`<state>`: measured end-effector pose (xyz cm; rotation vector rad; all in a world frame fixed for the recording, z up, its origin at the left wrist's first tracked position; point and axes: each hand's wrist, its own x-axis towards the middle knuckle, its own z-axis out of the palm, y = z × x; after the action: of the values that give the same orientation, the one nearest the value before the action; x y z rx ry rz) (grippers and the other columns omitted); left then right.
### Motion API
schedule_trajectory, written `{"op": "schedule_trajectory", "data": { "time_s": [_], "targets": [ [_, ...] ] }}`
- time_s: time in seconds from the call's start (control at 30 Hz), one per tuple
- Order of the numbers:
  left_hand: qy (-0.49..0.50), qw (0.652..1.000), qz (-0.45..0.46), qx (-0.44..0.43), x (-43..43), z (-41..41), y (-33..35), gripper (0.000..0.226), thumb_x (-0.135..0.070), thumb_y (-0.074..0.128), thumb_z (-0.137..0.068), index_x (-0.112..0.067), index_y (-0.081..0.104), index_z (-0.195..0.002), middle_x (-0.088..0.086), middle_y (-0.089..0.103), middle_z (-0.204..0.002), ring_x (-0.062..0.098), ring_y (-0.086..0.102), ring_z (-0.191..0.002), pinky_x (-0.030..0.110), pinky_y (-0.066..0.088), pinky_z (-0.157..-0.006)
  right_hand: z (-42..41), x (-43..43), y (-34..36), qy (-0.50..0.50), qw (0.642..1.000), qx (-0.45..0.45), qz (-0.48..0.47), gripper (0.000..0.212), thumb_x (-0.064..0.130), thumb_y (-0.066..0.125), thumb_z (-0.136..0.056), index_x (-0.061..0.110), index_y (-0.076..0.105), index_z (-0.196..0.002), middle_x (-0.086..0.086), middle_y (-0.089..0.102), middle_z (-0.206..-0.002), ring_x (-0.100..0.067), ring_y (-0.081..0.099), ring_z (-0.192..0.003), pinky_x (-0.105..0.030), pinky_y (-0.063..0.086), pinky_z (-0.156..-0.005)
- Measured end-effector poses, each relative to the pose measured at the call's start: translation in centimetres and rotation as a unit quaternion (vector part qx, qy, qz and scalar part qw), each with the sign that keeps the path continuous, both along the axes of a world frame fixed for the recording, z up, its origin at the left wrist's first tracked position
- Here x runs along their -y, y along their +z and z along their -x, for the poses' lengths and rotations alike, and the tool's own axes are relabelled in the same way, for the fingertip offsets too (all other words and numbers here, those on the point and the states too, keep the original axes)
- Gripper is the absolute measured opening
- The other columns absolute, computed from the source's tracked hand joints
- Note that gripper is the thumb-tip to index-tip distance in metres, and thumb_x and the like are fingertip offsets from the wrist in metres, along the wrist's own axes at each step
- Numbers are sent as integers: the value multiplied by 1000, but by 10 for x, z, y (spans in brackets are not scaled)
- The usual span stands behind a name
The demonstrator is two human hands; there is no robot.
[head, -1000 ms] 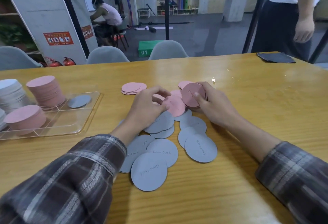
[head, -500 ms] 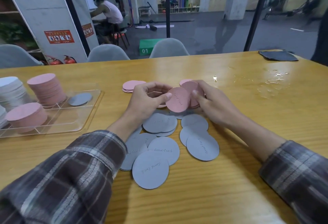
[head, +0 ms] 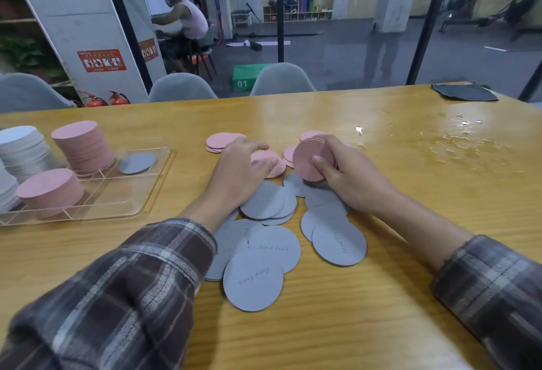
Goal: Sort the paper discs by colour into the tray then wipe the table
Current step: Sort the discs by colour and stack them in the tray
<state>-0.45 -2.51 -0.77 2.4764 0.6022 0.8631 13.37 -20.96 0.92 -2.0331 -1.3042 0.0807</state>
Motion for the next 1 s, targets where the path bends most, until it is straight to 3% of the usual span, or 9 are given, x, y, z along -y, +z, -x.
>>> {"op": "schedule_trajectory", "data": {
  "time_s": [0.07,0.17,0.37,0.5,0.57,0.63,0.73,0.87,1.0],
  "targets": [
    [-1,997,-15,-77,-8,3,-5,35,-40,69,-95,-19,75,-122,0,68,-131,23,57,-124,41,43,-108,0,0,0,-6,1000,8,9,40,27,47,-108,21,45,-147,4,56,-114,-14,48,-102,-22,32,-79],
    [-6,995,-21,-102,-7,6,-4,38,-50,69,-92,-21,77,-116,-7,74,-120,19,63,-115,48,50,-100,0,0,-1,-9,1000,7,15,42,27,47,-108,20,42,-149,4,53,-115,-13,46,-103,-23,33,-83],
    [-11,998,12,-57,-2,13,6,40,-35,83,-83,-20,75,-120,-4,73,-113,13,65,-102,28,52,-87,0,0,-1,-18,1000,5,3,41,26,48,-107,21,45,-148,6,52,-116,-14,45,-107,-20,32,-81],
    [5,996,87,32,-4,20,11,35,-9,84,-83,-19,77,-116,-6,70,-100,3,63,-76,6,46,-71,2,-1,1,-21,999,-6,-27,35,22,48,-107,19,50,-142,3,57,-116,-17,48,-107,-1,34,-74],
    [2,989,140,56,-6,25,12,26,-10,82,-86,-20,79,-110,-9,70,-93,2,63,-67,9,50,-72,2,-2,2,-26,999,-16,-30,35,21,47,-108,18,50,-142,0,59,-116,-17,49,-105,3,33,-74],
    [-21,974,209,80,-7,29,14,20,-9,81,-89,-17,80,-107,-5,70,-90,9,65,-66,21,58,-75,3,-4,2,-29,999,-18,-26,35,21,47,-108,17,50,-143,0,60,-118,-17,49,-105,3,33,-74],
    [-80,942,303,119,0,33,17,18,-3,78,-89,-10,79,-106,4,69,-91,11,67,-72,25,61,-69,4,-7,1,-29,999,-29,-13,34,24,45,-108,20,51,-142,3,60,-113,-16,52,-100,-4,35,-71],
    [-97,931,330,125,15,27,15,18,-2,80,-88,-5,75,-105,10,67,-91,16,71,-74,26,62,-66,9,-10,-2,-3,997,-72,-10,26,26,37,-110,14,56,-123,10,52,-76,-12,50,-69,-30,42,-68],
    [-75,934,324,133,21,18,10,19,-7,85,-85,-5,73,-99,14,70,-89,23,74,-73,37,65,-69,22,-12,0,21,995,-92,-21,30,35,34,-111,23,59,-123,17,55,-77,-4,53,-69,-22,42,-66]
  ]
}}
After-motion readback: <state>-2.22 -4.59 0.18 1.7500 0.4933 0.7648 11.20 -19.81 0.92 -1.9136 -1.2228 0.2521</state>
